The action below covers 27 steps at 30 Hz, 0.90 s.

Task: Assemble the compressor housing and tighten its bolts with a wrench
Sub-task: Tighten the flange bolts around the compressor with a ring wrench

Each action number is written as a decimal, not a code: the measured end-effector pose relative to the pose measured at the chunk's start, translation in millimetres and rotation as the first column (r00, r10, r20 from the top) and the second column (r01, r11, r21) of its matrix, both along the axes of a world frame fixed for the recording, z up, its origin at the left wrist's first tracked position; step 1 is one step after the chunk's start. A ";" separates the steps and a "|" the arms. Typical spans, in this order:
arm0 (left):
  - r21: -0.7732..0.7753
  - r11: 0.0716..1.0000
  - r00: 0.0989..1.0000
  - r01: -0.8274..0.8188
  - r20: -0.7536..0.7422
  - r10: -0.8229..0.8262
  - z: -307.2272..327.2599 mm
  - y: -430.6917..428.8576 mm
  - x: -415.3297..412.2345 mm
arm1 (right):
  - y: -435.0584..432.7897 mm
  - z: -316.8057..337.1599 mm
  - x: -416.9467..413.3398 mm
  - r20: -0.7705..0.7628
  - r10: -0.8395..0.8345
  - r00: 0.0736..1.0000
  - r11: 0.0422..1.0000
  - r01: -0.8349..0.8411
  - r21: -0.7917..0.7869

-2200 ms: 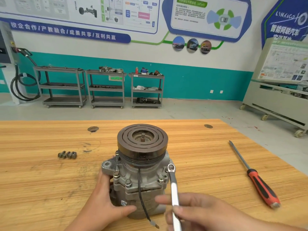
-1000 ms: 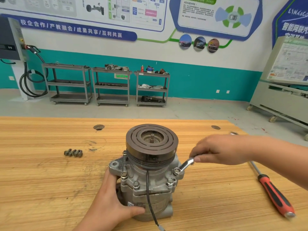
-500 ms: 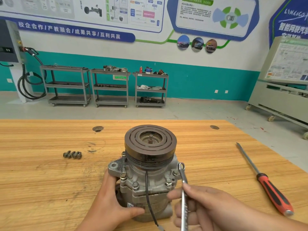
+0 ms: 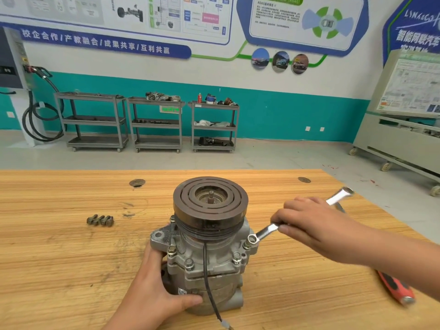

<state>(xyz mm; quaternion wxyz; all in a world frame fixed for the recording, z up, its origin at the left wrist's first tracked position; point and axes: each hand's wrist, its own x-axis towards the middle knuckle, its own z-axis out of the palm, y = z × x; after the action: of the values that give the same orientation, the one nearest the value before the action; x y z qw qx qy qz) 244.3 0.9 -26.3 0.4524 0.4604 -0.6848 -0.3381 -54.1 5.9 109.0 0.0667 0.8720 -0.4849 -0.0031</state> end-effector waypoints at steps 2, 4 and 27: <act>0.003 1.000 1.000 -0.002 -0.002 0.002 -0.2 -0.1 -0.1 | -10.2 5.5 2.3 -0.018 0.041 0.999 0.999 -0.041 0.026; -0.001 1.000 1.000 0.000 -0.003 0.000 -1.2 -0.2 -0.2 | -18.7 13.2 4.6 -0.038 0.070 0.997 0.995 -0.067 0.073; -0.026 1.000 1.000 -0.014 -0.004 0.014 -6.6 -1.5 -2.3 | 11.1 20.6 22.5 0.169 -0.227 0.959 0.850 0.110 0.515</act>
<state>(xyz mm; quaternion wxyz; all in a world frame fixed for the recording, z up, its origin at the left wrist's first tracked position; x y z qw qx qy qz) 241.9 -0.6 -33.0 0.4620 0.4585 -0.6853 -0.3268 -31.6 16.9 129.6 -0.2171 0.8078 -0.5468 -0.0365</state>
